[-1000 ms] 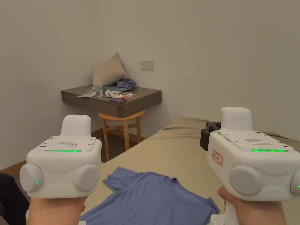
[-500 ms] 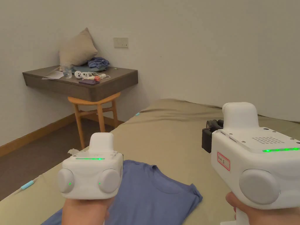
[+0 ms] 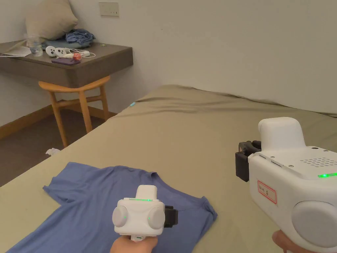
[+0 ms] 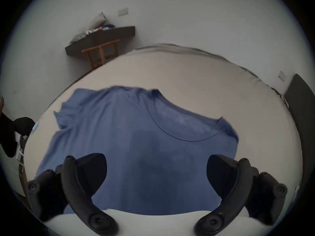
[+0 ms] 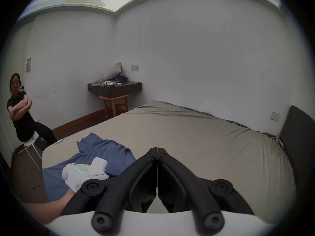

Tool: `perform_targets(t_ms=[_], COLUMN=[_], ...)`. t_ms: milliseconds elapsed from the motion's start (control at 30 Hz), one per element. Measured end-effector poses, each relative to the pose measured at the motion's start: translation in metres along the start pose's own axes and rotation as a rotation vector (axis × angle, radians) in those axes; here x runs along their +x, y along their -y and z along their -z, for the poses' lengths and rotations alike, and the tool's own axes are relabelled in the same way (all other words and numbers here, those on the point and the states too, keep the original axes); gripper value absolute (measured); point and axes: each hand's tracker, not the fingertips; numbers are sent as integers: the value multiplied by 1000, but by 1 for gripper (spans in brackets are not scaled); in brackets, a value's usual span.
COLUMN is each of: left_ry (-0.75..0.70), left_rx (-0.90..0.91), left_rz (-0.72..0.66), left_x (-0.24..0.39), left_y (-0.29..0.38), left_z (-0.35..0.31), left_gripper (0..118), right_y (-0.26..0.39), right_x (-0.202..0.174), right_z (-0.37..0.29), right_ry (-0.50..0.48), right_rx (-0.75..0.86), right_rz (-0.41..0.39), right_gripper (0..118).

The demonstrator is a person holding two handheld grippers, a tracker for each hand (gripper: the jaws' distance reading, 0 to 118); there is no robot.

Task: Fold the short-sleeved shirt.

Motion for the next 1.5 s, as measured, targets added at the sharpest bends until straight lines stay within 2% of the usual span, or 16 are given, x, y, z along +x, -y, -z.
perform_targets(t_ms=[167, 233, 333, 400, 433, 467, 500, 533, 633, 733, 833, 900, 1100, 1267, 1367, 1500], left_ry=[-49, -21, -58, -58, -118, -182, -178, -98, -28, 22, 61, 60, 59, 102, 215, 324], left_rx=[-109, -49, -56, -22, 1, -10, -3, -24, -23, 90, 165, 204, 286, 351, 338, 324], left_rz=[14, -44, 4, 20, 35, 79, 75, 33, -87, -241, -301, -326, -136, -23, 47, 169], left_x=[-3, -10, -2, -2, -2, 0, -5, -15, -31, -48, -64, -69, -29, 42, 97, 184], left_y=[18, 12, 4, 5, 5, -1, 1, 1, -7, -14, -18, -24, -56, -81, -90, -90], left_z=[31, 27, 17, 6, 2, 2, 4, 7, -4, -36, -71, -99, -168, -229, -256, -282], left_gripper=[118, 118, 117, 83, 54, 8, 7, 6, 6, 5, 5, 5, 5, 5, 5, 5], right_y=[10, 12, 14, 14, 14, 15, 15, 15, 17, 15, 12, 8, 5, 12, 16, 22], right_x=[4, 6, 9, 12, 14, 16, 17, 19, 27, 41, 58, 71, 118, 175, 207, 247], right_z=[15, 17, 15, 13, 10, 8, 6, 3, -6, -20, -36, -50, -103, -168, -209, -266], right_ry=[-4, -2, 7, 12, 15, 16, 20, 25, 53, 75, 107, 164, 297, 429, 525, 602], right_rx=[-28, -32, -32, -31, -32, -28, -27, -27, -19, -8, 11, 26, 79, 74, 78, 75], right_rz=[-14, -7, 9, 12, 14, 19, 24, 27, 29, 53, 76, 75, 82, 102, 98, 151], right_gripper=[3, 3, 3, 3, 3, 3, 3, 3, 3, 3, 3, 3, 3, 3, 3, 3])
